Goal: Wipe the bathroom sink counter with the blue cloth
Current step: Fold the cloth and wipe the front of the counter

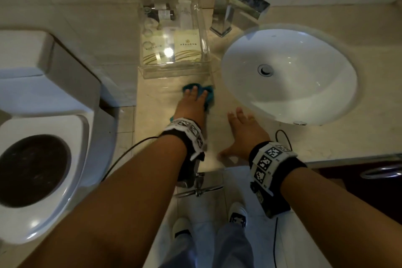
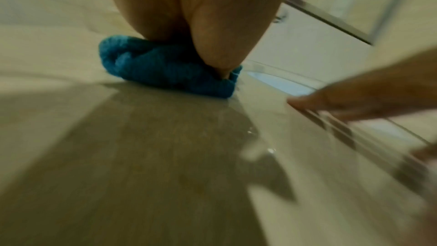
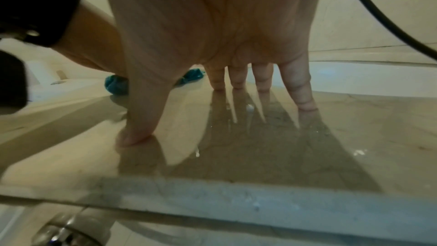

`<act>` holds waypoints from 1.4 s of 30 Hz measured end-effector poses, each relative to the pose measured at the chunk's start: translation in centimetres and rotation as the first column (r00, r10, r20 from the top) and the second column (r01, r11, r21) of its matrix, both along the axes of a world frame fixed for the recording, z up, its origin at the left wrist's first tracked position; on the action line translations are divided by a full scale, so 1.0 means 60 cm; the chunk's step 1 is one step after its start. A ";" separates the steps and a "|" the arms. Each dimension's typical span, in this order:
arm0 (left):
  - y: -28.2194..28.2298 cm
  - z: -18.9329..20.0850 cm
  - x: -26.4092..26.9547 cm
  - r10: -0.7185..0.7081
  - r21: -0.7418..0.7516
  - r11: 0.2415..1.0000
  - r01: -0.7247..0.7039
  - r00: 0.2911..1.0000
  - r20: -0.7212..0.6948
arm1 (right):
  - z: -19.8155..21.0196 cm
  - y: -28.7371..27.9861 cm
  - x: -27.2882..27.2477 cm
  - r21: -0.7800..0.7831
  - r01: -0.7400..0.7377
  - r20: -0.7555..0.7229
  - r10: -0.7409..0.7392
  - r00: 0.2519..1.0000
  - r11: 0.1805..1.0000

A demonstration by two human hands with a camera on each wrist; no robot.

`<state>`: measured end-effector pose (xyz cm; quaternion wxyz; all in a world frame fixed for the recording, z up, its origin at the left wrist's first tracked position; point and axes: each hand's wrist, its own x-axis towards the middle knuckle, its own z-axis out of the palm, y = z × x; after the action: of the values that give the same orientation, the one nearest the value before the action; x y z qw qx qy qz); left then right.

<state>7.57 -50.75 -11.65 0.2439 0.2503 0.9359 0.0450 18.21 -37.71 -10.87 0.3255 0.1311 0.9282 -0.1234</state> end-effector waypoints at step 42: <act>-0.185 -0.006 0.113 0.124 -0.036 0.991 -0.127 0.990 -0.064 | -0.002 -0.004 -0.003 -0.008 0.037 -0.008 -0.037 0.999 0.999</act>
<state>14.33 -61.83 -11.98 0.2169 0.1872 0.9575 0.0338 18.02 -37.95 -11.00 0.3198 0.1466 0.9265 -0.1336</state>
